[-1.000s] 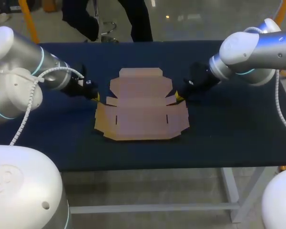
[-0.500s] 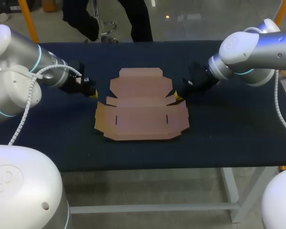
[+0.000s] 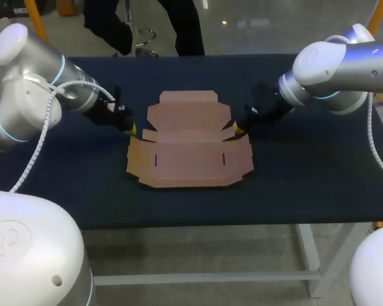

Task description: Assemble the packaging by folding the flat box into shape, placing the metal phone stand inside, and closing the box properly

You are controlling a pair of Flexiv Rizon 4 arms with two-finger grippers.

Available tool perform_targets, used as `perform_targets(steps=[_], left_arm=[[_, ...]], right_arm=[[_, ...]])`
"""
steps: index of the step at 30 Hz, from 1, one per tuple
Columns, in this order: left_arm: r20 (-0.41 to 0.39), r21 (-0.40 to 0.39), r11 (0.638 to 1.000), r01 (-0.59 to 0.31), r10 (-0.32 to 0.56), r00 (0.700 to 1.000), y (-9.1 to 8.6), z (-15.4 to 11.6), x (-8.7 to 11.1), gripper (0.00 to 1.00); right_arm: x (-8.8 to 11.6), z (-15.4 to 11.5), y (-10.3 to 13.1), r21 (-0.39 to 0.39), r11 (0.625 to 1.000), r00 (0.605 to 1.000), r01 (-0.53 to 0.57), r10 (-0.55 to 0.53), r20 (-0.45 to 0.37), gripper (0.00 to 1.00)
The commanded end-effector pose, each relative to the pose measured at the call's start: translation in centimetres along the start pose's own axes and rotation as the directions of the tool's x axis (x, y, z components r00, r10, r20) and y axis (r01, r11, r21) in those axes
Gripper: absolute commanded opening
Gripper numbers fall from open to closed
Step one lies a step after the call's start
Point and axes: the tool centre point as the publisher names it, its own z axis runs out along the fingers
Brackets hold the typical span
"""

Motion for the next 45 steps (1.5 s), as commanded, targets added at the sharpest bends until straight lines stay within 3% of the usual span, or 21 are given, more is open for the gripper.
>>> perform_targets(steps=[1,10,29,45], left_arm=[[-0.035,-0.072,0.997,-0.023,0.021,0.999,-0.5,0.6,-0.2,0.00],[-0.065,-0.116,0.992,-0.042,0.034,0.997,0.3,1.4,0.3,0.00],[-0.093,-0.116,0.992,-0.056,0.045,0.995,1.0,1.9,2.5,0.00],[-0.025,-0.073,0.997,-0.024,0.023,0.999,0.5,2.1,3.7,0.00]], right_arm=[[0.1,0.0,0.1,0.006,1.000,1.000,0.000,0.000,-0.002,0.00],[0.1,0.2,0.1,0.009,1.000,1.000,-0.002,0.003,-0.006,0.00],[0.8,0.2,-0.6,-0.005,1.000,1.000,0.001,-0.001,-0.008,0.00],[2.1,-0.1,-0.9,-0.032,0.999,1.000,0.011,-0.010,0.026,0.00]])
